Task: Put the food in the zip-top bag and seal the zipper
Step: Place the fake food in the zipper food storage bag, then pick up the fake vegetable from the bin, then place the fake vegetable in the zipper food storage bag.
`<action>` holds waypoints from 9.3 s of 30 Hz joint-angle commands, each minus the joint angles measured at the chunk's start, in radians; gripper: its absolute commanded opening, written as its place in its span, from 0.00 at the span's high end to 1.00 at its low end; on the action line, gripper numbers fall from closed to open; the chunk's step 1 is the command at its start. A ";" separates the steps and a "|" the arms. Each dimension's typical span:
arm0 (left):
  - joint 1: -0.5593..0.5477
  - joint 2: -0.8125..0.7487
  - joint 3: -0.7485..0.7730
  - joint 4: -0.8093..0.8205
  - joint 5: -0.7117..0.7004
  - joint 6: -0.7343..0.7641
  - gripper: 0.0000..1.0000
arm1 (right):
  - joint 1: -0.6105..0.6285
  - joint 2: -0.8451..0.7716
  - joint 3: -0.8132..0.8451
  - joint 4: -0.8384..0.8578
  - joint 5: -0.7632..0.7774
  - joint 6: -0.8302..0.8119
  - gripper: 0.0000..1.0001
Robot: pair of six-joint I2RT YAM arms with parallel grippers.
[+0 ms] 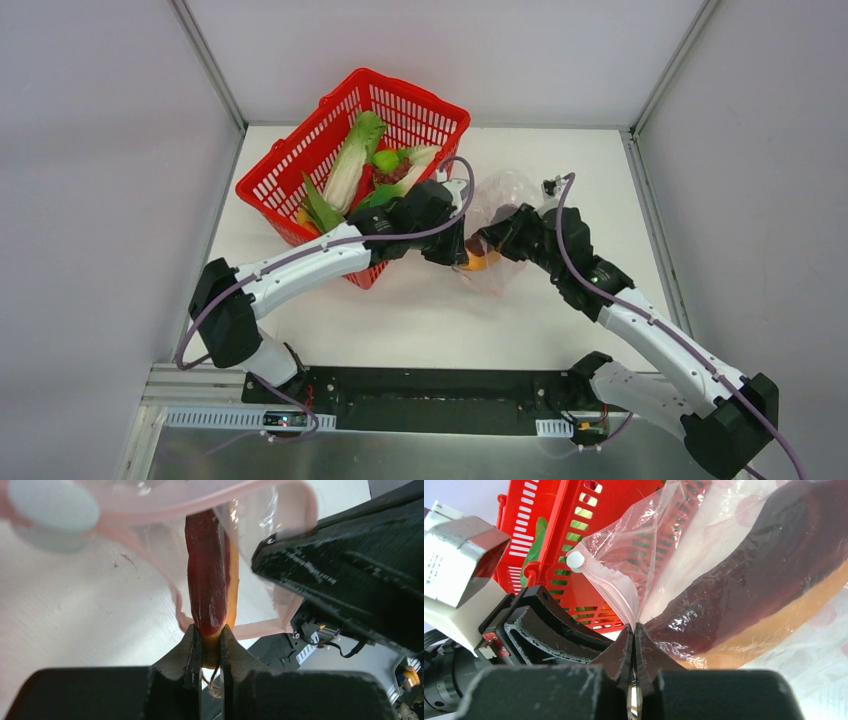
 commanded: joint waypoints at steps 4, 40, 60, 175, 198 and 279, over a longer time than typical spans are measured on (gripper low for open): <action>0.015 0.040 0.129 -0.050 0.008 -0.007 1.00 | -0.002 0.011 -0.006 0.101 -0.045 0.034 1.00; 0.007 0.244 0.281 -0.201 0.430 0.172 1.00 | -0.006 -0.135 -0.144 0.303 0.122 0.139 1.00; 0.010 0.139 0.180 -0.036 0.362 0.142 0.35 | -0.008 -0.153 -0.164 0.223 0.163 0.157 1.00; 0.292 -0.222 0.231 -0.600 0.375 0.380 1.00 | -0.008 -0.194 -0.170 0.259 0.168 0.054 1.00; 0.140 0.130 0.431 -0.620 0.296 0.330 1.00 | -0.007 -0.205 -0.167 0.320 -0.082 0.012 1.00; 0.008 0.081 0.132 0.087 0.208 0.238 1.00 | -0.023 -0.160 -0.206 0.441 -0.127 0.239 1.00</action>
